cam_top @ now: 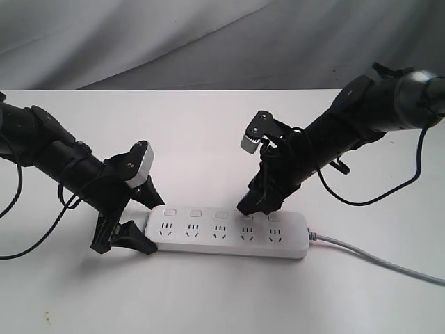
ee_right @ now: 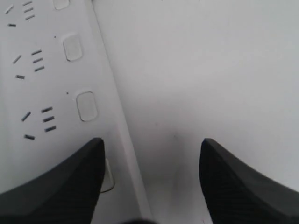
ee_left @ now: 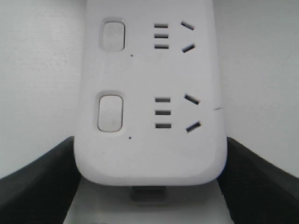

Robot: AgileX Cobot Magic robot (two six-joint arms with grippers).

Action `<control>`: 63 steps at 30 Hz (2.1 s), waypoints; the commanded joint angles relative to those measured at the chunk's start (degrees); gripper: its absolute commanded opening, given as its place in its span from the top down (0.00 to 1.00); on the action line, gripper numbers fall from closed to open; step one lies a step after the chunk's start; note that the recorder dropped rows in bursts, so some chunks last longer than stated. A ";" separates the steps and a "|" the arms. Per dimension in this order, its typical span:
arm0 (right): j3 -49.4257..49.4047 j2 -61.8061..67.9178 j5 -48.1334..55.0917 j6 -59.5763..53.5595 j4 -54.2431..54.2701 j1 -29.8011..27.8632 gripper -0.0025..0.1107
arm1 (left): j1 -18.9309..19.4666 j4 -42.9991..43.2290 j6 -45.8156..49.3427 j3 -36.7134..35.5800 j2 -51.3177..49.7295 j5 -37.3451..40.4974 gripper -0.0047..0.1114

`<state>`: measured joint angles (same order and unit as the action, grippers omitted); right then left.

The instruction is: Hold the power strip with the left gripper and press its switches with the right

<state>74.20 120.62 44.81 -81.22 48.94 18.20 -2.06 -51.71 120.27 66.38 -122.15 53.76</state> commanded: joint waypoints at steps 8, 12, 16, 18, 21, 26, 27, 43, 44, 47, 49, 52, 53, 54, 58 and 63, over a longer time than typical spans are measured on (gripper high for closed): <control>-0.12 -4.91 0.04 -0.35 -0.54 -0.11 0.49 | -0.17 -0.35 -0.38 0.19 -0.21 0.66 0.56; -0.12 -6.23 -0.25 -0.35 -0.09 -0.11 0.49 | -0.17 -0.35 -0.38 0.19 -0.21 0.66 0.56; -2.61 -2.53 -3.06 -1.10 0.24 0.02 0.49 | -0.17 -0.35 -0.38 0.19 -0.21 0.66 0.56; -3.46 -0.58 -3.64 -0.77 -1.25 0.02 0.49 | -0.17 -0.35 -0.38 0.19 -0.21 0.66 0.56; -3.32 -1.69 -2.81 0.28 -2.54 0.02 0.49 | -0.17 -0.35 -0.38 0.19 -0.21 0.66 0.56; -2.42 -9.32 -3.86 0.28 -1.56 0.02 0.49 | -0.17 -0.35 -0.38 0.19 -0.21 0.67 0.56; -2.42 -10.08 -3.86 0.44 -2.42 0.02 0.49 | -0.17 -0.35 -0.38 0.19 -0.21 0.67 0.56; -8.13 -10.19 -4.29 2.98 -2.38 -4.40 0.49 | -0.17 -0.35 -0.38 0.19 -0.21 0.67 0.56; -9.03 -9.87 -4.41 1.39 -1.06 -4.40 0.49 | -0.17 -0.35 -0.38 0.19 -0.21 0.67 0.56; -9.80 -9.08 -5.04 -2.37 1.82 -4.30 0.49 | -0.17 -0.35 -0.38 0.19 -0.21 0.67 0.56; -9.80 -9.08 -5.48 -2.90 2.84 -4.30 0.49 | -0.17 -0.35 -0.38 0.19 -0.21 0.67 0.56; -9.80 -8.96 -5.61 -2.92 2.63 -4.30 0.49 | -0.17 -0.35 -0.38 0.19 -0.21 0.67 0.56; -9.80 -8.84 -5.61 -2.92 2.44 -4.30 0.49 | -0.17 -0.35 -0.38 0.19 -0.21 0.67 0.56; -9.80 -8.48 -5.61 -2.92 2.46 -4.30 0.49 | -0.17 -0.35 -0.38 0.19 -0.21 0.67 0.56; -9.80 -6.31 -5.61 -2.92 2.46 -4.30 0.49 | -0.17 -0.35 -0.38 0.19 -0.21 0.67 0.56; -9.80 -5.71 -5.36 -2.92 2.46 -4.30 0.49 | -0.17 -0.35 -0.38 0.19 -0.21 0.67 0.56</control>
<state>64.53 115.00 39.56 -83.61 50.96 14.02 -2.06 -51.71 120.31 66.38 -122.15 53.73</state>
